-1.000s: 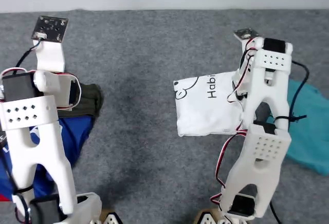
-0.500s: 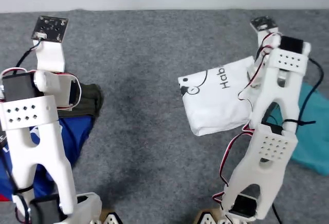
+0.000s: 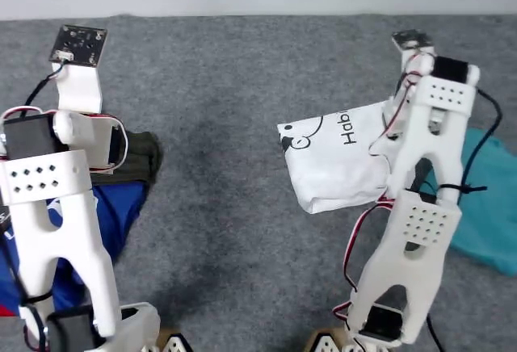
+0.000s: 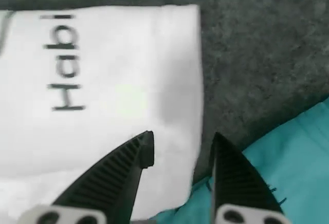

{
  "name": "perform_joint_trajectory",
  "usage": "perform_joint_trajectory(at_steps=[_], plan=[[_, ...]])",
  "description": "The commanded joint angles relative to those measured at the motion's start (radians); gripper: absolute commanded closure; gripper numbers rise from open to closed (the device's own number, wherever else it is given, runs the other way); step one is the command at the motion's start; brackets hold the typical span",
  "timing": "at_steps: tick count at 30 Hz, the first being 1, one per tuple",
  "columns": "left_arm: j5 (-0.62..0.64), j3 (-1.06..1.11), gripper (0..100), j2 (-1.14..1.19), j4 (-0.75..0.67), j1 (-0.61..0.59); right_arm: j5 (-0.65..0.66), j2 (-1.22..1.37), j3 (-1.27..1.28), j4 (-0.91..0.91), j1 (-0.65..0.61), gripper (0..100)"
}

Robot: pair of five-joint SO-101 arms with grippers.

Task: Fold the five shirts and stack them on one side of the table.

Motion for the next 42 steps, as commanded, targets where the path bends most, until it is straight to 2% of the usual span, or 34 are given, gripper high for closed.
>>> perform_joint_trajectory(at_steps=[1,4,12,18,26,31,39,42], plan=[[-0.006,0.001,99,-0.037,0.005,-0.002,-0.015,-0.105,-0.04,0.071,-0.079,87.2],[-0.006,-0.002,99,-0.038,0.012,-0.005,-0.015,-0.166,0.061,0.07,-0.137,99.8],[-0.006,0.013,99,-0.163,0.02,-0.006,-0.037,-0.423,0.497,0.068,-0.325,98.9],[-0.008,0.136,99,-0.27,0.02,-0.006,-0.074,-0.567,0.7,0.062,-0.412,98.9],[-0.008,0.249,99,-0.361,0.018,-0.006,-0.072,-0.427,0.933,-0.193,-0.417,98.9],[-0.008,0.249,99,-0.361,0.017,-0.006,-0.075,-0.328,0.875,-0.208,-0.412,98.9],[-0.008,0.249,99,-0.361,0.017,-0.006,-0.068,-0.44,0.577,0.058,-0.414,98.9],[-0.008,0.249,99,-0.362,0.017,-0.006,-0.064,-0.498,0.549,0.067,-0.357,98.9]])
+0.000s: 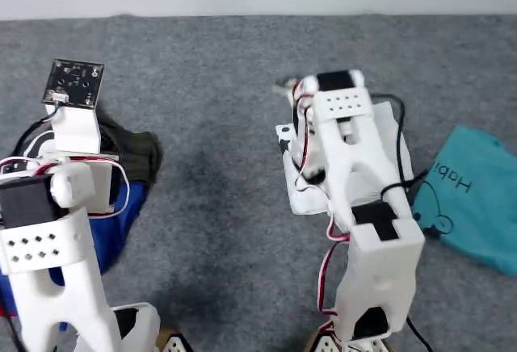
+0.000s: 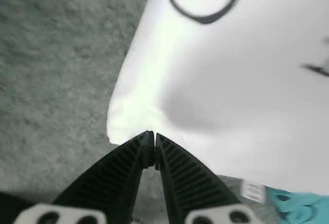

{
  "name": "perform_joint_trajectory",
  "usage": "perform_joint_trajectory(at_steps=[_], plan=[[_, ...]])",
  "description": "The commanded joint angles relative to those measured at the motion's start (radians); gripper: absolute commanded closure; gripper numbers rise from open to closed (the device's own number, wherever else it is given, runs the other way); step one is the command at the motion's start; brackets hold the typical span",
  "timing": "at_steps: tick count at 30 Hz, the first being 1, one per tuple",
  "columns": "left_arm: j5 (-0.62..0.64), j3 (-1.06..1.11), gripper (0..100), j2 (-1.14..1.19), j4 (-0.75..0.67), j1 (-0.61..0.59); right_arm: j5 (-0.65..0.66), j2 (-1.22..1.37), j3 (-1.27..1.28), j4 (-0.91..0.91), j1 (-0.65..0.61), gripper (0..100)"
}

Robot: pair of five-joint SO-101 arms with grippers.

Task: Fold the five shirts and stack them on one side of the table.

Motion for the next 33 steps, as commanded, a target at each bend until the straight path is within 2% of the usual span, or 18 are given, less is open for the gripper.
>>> perform_joint_trajectory(at_steps=[1,5,11,15,18,27,29,33], plan=[[-0.008,-0.002,99,-0.028,0.017,-0.006,0.009,-0.117,-0.072,0.042,0.077,98.9],[-0.008,-0.002,99,-0.029,0.017,-0.006,0.107,-0.101,-0.049,0.038,0.222,98.9],[-0.008,-0.002,99,-0.029,0.017,-0.006,0.157,0.085,-0.048,-0.099,0.384,98.9],[-0.008,-0.002,99,-0.029,0.017,-0.006,0.15,0.229,-0.055,-0.174,0.39,98.9],[-0.008,-0.002,99,-0.031,0.017,-0.006,0.133,0.251,-0.091,-0.14,0.375,98.9],[-0.008,-0.002,99,-0.031,0.017,-0.006,0.064,0.036,-0.226,0.044,0.315,98.2],[-0.008,-0.002,99,-0.031,0.017,-0.006,0.011,-0.001,-0.219,0.044,0.315,93.5],[-0.008,-0.002,99,-0.031,0.017,-0.006,-0.098,0.007,-0.216,0.039,0.318,74.4]])
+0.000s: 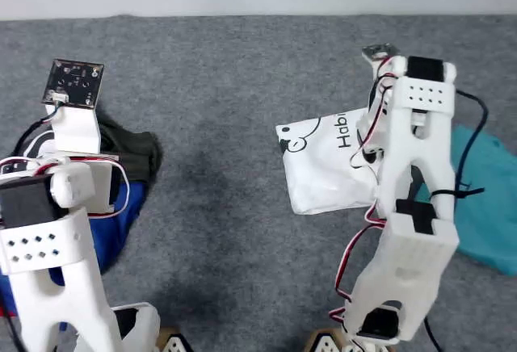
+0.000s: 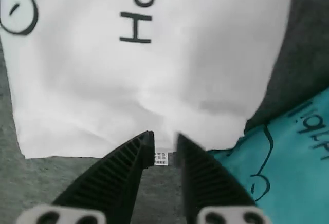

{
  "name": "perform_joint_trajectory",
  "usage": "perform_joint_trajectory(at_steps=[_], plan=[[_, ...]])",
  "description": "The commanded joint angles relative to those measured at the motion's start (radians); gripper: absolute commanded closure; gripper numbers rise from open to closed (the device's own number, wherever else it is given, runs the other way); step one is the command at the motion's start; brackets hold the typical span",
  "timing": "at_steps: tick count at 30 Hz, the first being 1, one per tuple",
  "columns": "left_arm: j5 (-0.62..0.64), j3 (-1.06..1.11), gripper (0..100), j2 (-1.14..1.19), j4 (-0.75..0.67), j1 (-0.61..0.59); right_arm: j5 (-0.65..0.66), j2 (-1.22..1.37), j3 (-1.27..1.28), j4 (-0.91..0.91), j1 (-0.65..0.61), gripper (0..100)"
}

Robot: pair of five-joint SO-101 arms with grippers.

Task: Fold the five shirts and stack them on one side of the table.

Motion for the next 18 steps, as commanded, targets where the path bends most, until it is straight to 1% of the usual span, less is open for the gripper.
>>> perform_joint_trajectory(at_steps=[1,3,9,14,18], plan=[[-0.006,-0.001,99,-0.031,0.018,-0.006,-0.117,-0.047,-0.043,0.027,-0.008,72.3],[-0.006,0.001,99,-0.031,0.018,-0.006,-0.17,-0.007,-0.043,-0.005,-0.005,72.0],[-0.006,0.001,99,-0.031,0.018,-0.006,-0.241,0.12,-0.046,-0.079,0.008,72.0],[-0.006,0.001,99,-0.031,0.018,-0.006,-0.273,0.196,-0.046,-0.15,0.008,72.0],[-0.006,0.001,99,-0.031,0.018,-0.006,-0.275,0.269,-0.046,-0.193,0.002,72.2]])
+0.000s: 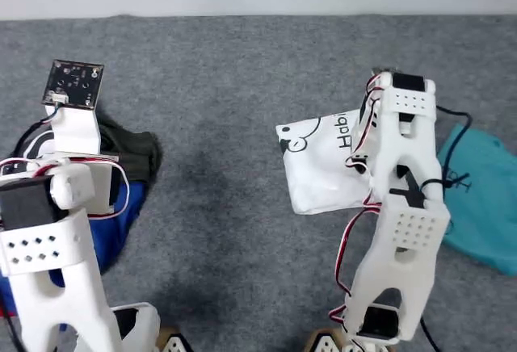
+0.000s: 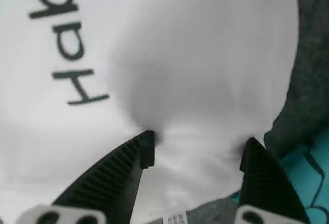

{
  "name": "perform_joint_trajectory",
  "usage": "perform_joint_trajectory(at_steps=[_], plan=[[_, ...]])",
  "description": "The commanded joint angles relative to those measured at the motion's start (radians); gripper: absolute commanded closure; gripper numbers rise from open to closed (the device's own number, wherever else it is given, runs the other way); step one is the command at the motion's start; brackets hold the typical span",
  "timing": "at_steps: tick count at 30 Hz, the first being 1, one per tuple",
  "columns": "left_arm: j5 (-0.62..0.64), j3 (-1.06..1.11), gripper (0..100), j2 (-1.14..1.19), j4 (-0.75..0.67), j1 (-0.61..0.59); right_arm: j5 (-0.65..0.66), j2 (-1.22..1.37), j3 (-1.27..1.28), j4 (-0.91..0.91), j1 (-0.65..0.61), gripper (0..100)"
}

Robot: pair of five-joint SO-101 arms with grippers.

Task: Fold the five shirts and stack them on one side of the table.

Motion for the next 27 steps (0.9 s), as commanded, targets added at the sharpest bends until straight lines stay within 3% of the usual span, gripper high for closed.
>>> perform_joint_trajectory(at_steps=[1,8,13,19,27], plan=[[-0.006,-0.002,99,-0.023,0.018,-0.006,-0.011,0.035,-0.048,-0.027,0.002,73.1],[-0.006,-0.001,99,-0.021,0.018,-0.006,0.031,0.108,-0.048,-0.004,0.002,99.6],[-0.006,-0.001,99,-0.02,0.018,-0.006,0.052,0.094,-0.048,0.013,0.002,98.7],[-0.006,-0.001,99,-0.023,0.018,-0.006,0.172,0.019,-0.048,0.022,0.001,98.8],[-0.006,-0.001,99,-0.023,0.018,-0.006,0.617,-0.033,-0.089,-0.142,-0.016,98.8]])
